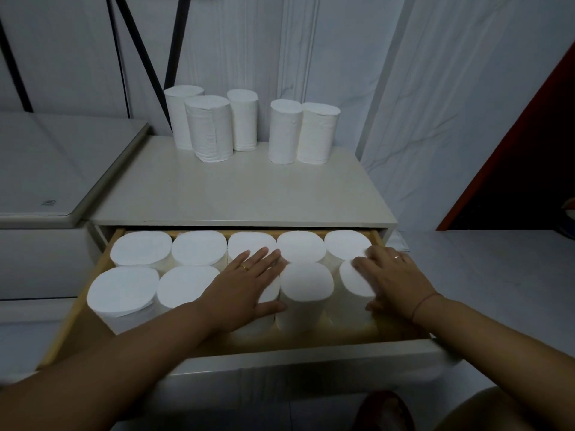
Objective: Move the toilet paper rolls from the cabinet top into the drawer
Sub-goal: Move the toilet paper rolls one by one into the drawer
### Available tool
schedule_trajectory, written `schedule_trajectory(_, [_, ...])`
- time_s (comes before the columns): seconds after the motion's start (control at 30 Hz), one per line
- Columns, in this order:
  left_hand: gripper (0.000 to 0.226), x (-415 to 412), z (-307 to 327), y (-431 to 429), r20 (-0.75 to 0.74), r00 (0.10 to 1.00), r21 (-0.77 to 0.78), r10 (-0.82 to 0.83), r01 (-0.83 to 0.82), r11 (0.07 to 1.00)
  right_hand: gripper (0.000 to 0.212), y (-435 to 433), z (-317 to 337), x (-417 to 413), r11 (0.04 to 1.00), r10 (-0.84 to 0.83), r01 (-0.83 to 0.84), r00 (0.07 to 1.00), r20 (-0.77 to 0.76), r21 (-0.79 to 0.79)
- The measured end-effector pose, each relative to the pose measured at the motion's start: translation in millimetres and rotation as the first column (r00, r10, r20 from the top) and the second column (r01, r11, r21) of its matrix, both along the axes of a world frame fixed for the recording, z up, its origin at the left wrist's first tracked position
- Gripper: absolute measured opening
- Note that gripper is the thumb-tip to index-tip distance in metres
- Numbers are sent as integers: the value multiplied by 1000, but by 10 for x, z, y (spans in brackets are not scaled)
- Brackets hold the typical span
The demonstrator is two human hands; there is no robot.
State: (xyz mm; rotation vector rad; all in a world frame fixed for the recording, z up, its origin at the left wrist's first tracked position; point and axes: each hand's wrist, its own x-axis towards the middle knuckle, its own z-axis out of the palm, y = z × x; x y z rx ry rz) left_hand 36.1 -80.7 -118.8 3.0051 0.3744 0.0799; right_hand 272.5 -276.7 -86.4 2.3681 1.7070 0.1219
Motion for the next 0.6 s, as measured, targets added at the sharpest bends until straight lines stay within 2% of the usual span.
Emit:
schedule_trajectory(0.07, [82,-15,-1,10,10,1000,-16,5,-5,1000,83,17,38,-57,1000,0,1,1000,-29,27])
schedule_trajectory(0.17, [79,-60,-24,88,17,999,-9,37,-37,999,87,164,65,-207,992,74,-53,979,-191,113])
schedule_trajectory(0.33, [70,-251,-31,353,2,996,-19,88,-87,996,72,601,-137,-531,984,138,-86,919,-369,154])
schedule_trajectory(0.47, [71,-504,8,563,-12,987,-19,159,-159,987,66,803,-332,-630,983,155,-120,945,-288,136])
schedule_trajectory(0.6, [65,-794,4,726,-14,975,-31,220,-221,975,76,892,-379,-677,973,189,-147,951,-247,176])
